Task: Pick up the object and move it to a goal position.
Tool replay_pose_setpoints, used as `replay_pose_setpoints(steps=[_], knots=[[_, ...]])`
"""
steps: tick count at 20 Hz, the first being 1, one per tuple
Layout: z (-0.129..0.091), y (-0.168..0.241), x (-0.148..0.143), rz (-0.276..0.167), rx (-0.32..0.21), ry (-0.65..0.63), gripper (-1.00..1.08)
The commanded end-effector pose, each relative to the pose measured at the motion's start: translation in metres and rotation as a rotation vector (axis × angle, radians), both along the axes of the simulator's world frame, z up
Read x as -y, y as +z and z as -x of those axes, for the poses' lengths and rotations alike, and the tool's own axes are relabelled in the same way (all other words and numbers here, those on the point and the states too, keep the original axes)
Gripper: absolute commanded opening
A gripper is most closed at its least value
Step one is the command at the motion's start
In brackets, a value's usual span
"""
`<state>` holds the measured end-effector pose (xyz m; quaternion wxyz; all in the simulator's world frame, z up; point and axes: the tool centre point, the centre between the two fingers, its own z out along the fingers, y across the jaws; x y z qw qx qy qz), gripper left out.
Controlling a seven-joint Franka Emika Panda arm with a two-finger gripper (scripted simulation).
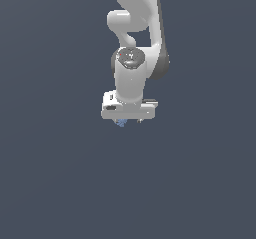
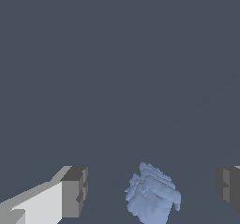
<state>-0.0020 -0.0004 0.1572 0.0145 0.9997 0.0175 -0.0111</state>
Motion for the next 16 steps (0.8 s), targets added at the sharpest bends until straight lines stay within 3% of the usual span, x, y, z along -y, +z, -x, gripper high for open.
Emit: replay_pose_setpoints(steps=[1, 16], knots=[[0.0, 0.0, 0.0, 0.0, 0.0, 0.0, 1.0], [0.008, 0.001, 0.012, 0.005, -0.014, -0.001, 1.0]])
